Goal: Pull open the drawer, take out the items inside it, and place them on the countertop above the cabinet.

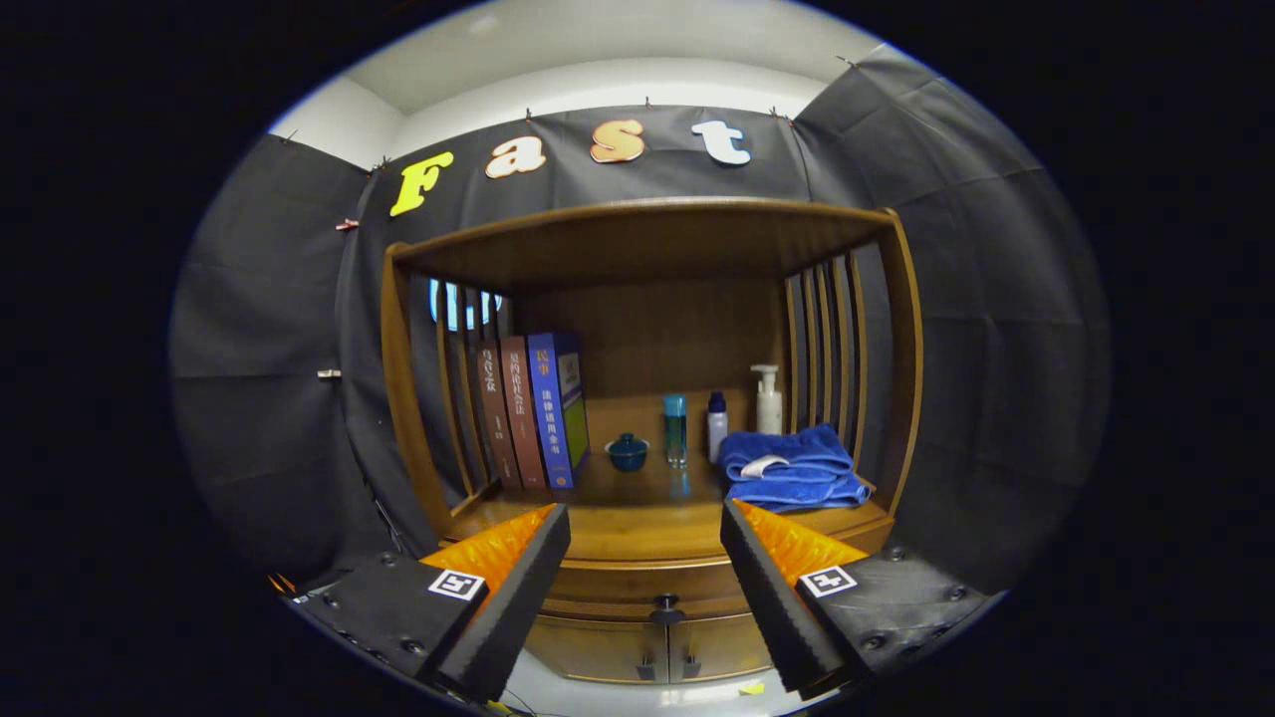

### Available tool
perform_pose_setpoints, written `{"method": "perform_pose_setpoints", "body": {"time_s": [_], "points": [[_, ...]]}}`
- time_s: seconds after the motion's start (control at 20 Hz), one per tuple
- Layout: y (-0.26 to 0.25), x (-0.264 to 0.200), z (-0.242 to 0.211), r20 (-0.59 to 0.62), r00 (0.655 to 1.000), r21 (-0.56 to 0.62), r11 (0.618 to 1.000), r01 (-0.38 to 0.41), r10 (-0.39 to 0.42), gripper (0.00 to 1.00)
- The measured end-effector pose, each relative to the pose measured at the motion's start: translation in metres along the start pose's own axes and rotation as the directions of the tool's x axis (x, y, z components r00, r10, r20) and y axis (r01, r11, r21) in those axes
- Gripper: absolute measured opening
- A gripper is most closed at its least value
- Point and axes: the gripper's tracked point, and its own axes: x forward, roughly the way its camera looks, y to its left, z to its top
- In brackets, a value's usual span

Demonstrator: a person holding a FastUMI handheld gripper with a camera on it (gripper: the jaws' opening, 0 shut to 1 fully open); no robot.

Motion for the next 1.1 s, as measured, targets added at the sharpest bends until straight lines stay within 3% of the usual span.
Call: {"method": "perform_pose_setpoints", "body": {"time_s": [0.55,1.05,1.1], "points": [[-0.017,0.058,-0.125,-0.25,0.968,0.048,0.998,0.041,-0.028,0.99],[-0.028,0.087,-0.198,-0.385,0.922,0.052,0.996,0.075,-0.05,0.98],[-0.027,0.09,-0.201,-0.39,0.919,0.048,0.996,0.072,-0.048,0.94]]}}
